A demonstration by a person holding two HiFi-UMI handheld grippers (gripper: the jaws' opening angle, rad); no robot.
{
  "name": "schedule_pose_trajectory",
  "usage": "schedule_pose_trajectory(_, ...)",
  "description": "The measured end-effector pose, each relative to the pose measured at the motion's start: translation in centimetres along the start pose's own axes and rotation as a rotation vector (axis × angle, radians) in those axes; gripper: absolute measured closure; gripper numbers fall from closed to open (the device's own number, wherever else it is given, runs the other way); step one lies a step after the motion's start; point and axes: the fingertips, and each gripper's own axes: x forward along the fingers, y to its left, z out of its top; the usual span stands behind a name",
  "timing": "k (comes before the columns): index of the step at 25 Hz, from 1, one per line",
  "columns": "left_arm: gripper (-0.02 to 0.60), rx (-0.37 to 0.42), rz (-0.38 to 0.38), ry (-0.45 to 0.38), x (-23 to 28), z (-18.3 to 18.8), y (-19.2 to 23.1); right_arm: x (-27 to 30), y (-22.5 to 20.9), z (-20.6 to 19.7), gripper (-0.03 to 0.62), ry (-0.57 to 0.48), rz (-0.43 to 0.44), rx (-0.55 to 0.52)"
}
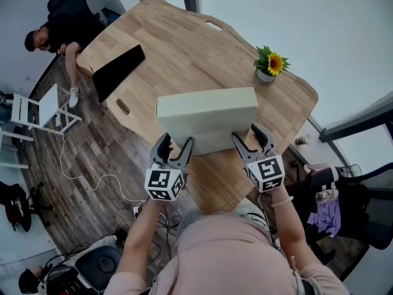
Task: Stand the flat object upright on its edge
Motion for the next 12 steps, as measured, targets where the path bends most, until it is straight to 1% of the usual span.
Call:
schedule_pose_trajectory(6,0.307,0.016,-0.006,0.007,-0.51,-0.27,-0.41,-0.5,0.31,-0.24,0.349,0.002,0.008,-0.009)
schedule_pose_trajectory(12,0.307,0.025,0.013,0.009,-0.97,-0.37,-0.78,-0.92,0.53,-0.28,0.342,-0.001,0.016,-0.014)
